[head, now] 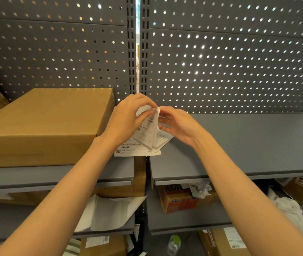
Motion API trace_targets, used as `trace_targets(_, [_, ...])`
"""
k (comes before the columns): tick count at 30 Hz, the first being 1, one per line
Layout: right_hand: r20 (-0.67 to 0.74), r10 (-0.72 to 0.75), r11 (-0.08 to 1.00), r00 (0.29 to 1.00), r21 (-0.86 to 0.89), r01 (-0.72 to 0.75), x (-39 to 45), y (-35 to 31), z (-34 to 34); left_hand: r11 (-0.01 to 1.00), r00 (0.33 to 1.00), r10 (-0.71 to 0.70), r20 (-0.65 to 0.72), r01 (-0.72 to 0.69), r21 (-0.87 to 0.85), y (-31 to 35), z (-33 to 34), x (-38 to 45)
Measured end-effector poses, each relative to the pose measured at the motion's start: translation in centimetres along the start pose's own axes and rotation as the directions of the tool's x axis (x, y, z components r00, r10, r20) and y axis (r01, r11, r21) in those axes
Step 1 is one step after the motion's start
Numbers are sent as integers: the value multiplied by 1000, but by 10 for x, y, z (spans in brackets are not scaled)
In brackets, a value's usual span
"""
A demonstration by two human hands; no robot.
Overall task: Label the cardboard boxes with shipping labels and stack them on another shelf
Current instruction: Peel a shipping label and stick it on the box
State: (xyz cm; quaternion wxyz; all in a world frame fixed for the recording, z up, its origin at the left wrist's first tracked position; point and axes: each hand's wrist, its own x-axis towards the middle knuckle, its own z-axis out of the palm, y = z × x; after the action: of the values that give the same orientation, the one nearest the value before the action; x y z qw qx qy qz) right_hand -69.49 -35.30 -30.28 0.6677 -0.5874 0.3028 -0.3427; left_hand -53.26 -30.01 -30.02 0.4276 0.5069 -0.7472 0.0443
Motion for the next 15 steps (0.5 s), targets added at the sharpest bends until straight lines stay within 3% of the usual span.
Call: trace_targets(15, [-163,38,999,986,19,-35,3,6,-8,1000,999,1,-54,-1,1,4,-10,3])
